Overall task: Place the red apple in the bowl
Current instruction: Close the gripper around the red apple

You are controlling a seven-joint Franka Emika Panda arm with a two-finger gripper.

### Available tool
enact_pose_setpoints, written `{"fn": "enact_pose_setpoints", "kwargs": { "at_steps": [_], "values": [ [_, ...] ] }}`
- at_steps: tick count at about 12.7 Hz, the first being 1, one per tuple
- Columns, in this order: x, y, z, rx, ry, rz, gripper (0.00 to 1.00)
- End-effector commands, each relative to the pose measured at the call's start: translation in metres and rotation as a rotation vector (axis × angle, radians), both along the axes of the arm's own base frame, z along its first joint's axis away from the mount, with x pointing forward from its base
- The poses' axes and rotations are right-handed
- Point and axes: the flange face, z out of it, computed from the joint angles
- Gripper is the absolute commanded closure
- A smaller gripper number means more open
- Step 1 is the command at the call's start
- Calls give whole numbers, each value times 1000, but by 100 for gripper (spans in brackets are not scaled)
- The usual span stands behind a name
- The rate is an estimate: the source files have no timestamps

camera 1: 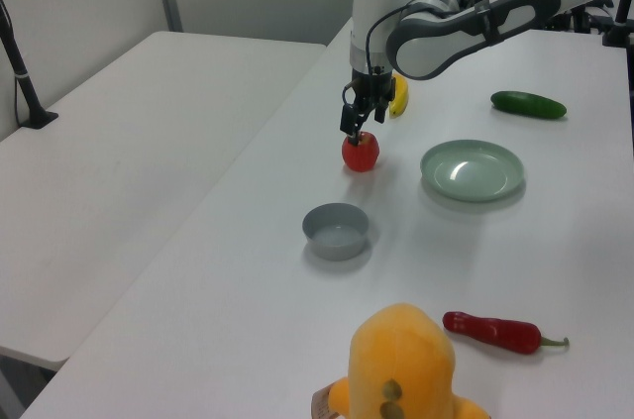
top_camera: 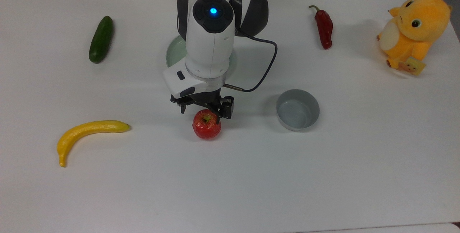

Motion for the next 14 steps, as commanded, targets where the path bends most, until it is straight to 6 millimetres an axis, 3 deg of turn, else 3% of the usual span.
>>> {"fn": "enact_pose_setpoints", "kwargs": {
  "at_steps": [1,8,9,10,11,14],
  "values": [
    [4,5,2,-14,-27,-22,0],
    [7,10,-20,-27,-17,-6,0],
    [7,11,-23,-39,-15,3,43],
    [8,10,-23,-38,-23,3,62],
    [8,9,-22,-35,-32,2,74],
    [8,8,-14,-26,-40,-6,75]
  ]
}}
